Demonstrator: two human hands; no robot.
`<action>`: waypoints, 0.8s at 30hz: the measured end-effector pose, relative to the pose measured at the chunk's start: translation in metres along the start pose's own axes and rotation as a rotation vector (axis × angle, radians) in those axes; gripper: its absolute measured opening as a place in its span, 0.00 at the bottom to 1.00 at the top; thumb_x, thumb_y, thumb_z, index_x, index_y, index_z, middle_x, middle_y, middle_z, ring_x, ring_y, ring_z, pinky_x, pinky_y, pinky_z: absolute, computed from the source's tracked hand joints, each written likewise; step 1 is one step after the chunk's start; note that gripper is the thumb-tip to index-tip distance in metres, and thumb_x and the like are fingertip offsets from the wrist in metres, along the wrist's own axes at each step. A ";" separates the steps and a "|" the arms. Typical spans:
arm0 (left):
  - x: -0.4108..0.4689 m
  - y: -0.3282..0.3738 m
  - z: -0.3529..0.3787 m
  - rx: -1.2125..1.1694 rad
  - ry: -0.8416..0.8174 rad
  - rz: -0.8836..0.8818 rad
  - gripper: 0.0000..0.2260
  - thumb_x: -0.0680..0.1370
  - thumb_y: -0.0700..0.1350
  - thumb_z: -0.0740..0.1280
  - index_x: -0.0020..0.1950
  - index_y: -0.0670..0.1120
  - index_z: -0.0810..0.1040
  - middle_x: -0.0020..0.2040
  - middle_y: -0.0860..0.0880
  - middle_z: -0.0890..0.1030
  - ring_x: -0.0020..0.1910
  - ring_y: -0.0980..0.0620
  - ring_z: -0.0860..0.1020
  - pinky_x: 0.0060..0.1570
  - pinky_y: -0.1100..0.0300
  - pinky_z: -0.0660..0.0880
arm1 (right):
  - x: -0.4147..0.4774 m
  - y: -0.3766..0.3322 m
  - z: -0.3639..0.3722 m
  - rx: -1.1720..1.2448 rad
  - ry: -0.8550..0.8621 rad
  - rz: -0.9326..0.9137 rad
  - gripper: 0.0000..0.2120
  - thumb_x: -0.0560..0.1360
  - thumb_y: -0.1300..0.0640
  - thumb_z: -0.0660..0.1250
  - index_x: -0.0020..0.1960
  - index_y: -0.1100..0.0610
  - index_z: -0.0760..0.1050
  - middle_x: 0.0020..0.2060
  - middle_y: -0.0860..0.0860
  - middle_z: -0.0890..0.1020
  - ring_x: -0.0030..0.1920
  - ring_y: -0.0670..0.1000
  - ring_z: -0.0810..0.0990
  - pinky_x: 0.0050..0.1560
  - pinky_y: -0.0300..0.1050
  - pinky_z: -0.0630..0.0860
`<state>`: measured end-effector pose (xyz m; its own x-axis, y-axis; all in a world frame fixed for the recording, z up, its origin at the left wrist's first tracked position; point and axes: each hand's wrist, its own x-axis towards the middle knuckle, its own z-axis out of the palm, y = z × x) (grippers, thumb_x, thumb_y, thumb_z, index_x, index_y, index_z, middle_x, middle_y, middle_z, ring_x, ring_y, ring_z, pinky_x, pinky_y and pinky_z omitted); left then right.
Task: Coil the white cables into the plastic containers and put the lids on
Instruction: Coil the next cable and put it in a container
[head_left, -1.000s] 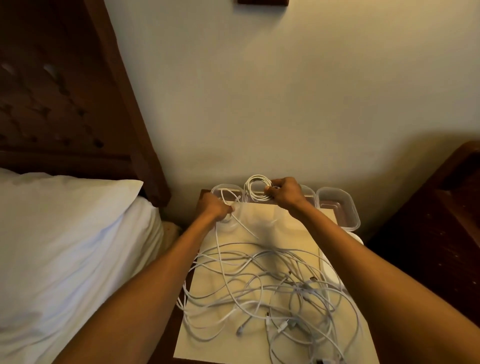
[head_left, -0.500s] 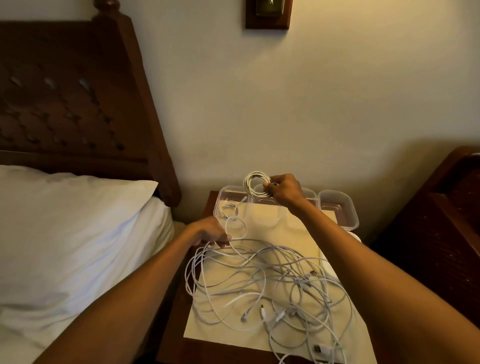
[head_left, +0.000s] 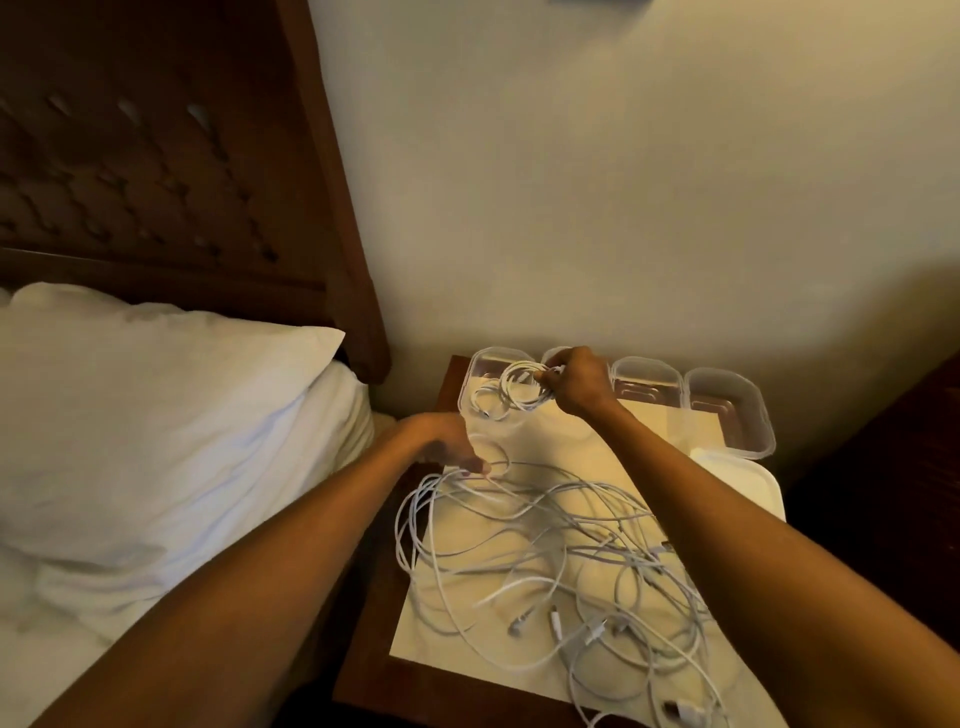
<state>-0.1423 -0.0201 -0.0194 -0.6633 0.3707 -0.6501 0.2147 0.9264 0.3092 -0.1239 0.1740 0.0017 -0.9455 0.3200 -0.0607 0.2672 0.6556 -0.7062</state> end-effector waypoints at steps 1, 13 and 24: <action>-0.003 -0.001 -0.007 -0.101 0.033 -0.013 0.20 0.75 0.57 0.72 0.59 0.44 0.81 0.54 0.49 0.80 0.48 0.50 0.76 0.45 0.58 0.74 | 0.003 -0.001 0.005 -0.017 0.001 -0.008 0.14 0.76 0.56 0.70 0.58 0.64 0.80 0.53 0.59 0.83 0.50 0.57 0.79 0.43 0.42 0.68; 0.041 -0.019 -0.021 -0.658 0.556 -0.058 0.13 0.84 0.51 0.58 0.54 0.44 0.78 0.40 0.47 0.78 0.38 0.51 0.77 0.32 0.61 0.76 | 0.054 -0.007 0.064 -0.152 -0.041 -0.007 0.13 0.74 0.58 0.73 0.56 0.63 0.81 0.51 0.60 0.83 0.49 0.60 0.81 0.52 0.50 0.79; 0.068 -0.019 -0.002 -0.796 0.559 0.017 0.08 0.81 0.39 0.62 0.53 0.45 0.82 0.33 0.49 0.78 0.29 0.48 0.78 0.47 0.43 0.82 | 0.075 -0.006 0.089 -0.299 0.050 -0.084 0.09 0.75 0.63 0.68 0.54 0.63 0.81 0.48 0.61 0.82 0.45 0.61 0.81 0.45 0.47 0.75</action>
<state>-0.1929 -0.0130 -0.0677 -0.9534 0.1088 -0.2813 -0.1839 0.5296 0.8280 -0.2126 0.1330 -0.0609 -0.9582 0.2848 0.0294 0.2385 0.8509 -0.4681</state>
